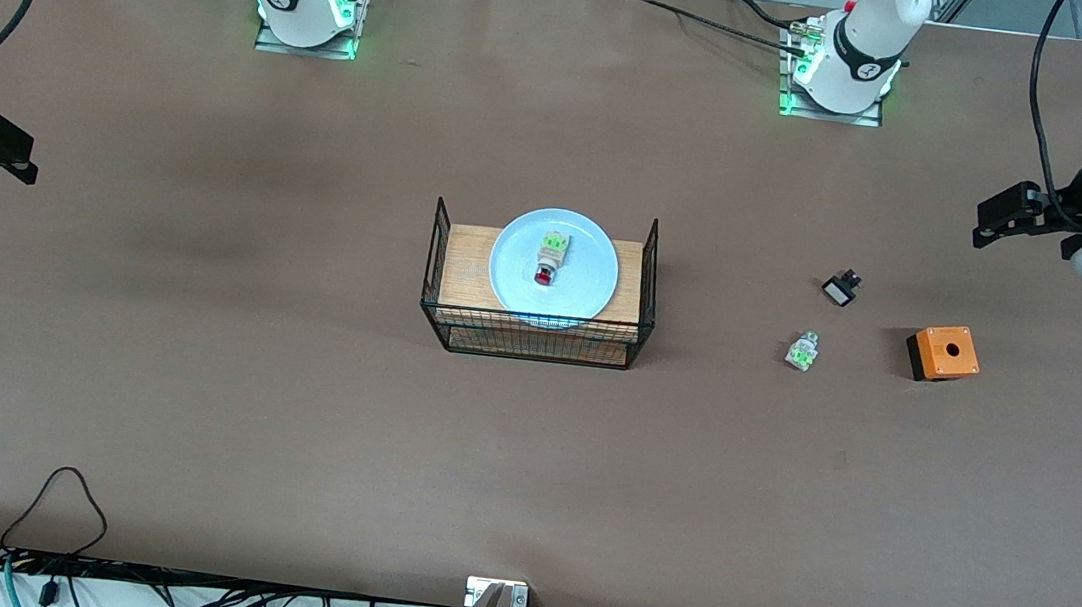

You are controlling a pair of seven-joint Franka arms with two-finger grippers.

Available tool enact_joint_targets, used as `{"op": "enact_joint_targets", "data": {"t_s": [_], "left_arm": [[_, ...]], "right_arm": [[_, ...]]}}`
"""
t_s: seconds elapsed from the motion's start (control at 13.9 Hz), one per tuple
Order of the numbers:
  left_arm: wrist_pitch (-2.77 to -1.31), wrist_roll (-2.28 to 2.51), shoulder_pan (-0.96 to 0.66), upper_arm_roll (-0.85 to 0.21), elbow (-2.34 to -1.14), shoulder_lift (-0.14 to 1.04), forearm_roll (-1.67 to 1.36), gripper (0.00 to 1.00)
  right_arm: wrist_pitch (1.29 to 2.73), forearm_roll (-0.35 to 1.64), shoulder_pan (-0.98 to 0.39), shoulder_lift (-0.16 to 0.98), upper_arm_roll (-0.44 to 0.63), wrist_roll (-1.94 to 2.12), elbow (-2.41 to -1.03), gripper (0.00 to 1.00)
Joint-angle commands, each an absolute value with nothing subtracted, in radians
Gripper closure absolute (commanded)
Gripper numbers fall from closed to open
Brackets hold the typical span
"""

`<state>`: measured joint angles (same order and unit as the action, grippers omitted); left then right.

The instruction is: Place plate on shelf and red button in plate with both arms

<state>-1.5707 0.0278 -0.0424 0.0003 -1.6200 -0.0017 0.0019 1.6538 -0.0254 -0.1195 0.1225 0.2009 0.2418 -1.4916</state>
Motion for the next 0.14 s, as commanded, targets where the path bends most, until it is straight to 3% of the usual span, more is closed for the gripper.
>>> {"op": "enact_joint_targets", "data": {"t_s": [0.0,0.07], "left_arm": [[-1.586,0.037,-0.055,0.012,-1.646,-0.026,0.017,0.0],[-1.586,0.037,-0.052,0.012,-1.644,-0.023,0.017,0.0]], "right_arm": [[1.651,-0.037,-0.12,0.13,0.201,0.244,-1.471,0.0],[1.649,-0.037,-0.12,0.13,0.201,0.244,-1.471,0.0]]}}
